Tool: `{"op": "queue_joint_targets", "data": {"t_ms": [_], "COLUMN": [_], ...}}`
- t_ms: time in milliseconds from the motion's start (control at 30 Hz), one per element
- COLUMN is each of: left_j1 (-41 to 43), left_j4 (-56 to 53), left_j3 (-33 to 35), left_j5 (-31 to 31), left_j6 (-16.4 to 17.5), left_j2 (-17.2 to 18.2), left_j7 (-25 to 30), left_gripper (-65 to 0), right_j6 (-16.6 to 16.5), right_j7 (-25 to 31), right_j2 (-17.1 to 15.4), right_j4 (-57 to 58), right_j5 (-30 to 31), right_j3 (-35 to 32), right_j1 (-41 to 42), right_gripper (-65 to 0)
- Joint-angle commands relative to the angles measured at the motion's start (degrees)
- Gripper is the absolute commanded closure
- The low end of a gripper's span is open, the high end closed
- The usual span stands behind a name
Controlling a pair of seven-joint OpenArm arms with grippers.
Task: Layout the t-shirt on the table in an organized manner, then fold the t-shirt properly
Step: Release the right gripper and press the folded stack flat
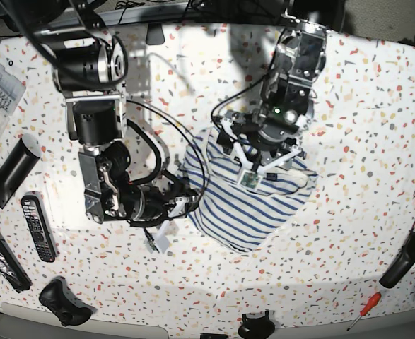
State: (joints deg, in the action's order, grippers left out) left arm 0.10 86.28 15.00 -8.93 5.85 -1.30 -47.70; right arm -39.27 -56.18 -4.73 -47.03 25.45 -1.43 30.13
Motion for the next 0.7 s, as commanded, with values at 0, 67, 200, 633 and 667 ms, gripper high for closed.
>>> {"op": "queue_joint_targets", "data": {"t_ms": [0,67,200,633,667], "left_j1": [-0.9,-0.9,-1.4,-9.4,-10.2], "left_j4": [-0.4,-0.8,-0.4,-0.1,-0.1], "left_j3": [0.0,0.0,0.0,0.0,0.0], "left_j5": [-2.0,-4.1,-7.3,-1.9,-1.9], "left_j6": [-0.7,-1.8,-2.0,-3.1,-3.4], "left_j2": [0.0,1.4,6.2,26.7,27.3], "left_j7": [-0.6,-1.3,-2.6,3.0,2.8], "left_gripper": [-41.7,-41.7,-41.7,-41.7,-41.7], "right_j6": [-0.7,-0.7,-0.7,-0.7,-0.7], "right_j7": [-2.2,-3.9,-5.7,-8.9,-8.9], "right_j2": [0.1,0.1,0.3,2.1,2.3], "right_j4": [-1.1,-1.7,-3.7,-21.8,-23.2], "right_j5": [1.2,2.3,2.8,9.4,9.4], "right_j3": [-0.1,-0.1,-0.1,-0.2,-0.2], "right_j1": [1.1,0.9,-0.5,-14.4,-14.8], "right_gripper": [-25.6,-25.6,-25.6,-25.6,-25.6]}}
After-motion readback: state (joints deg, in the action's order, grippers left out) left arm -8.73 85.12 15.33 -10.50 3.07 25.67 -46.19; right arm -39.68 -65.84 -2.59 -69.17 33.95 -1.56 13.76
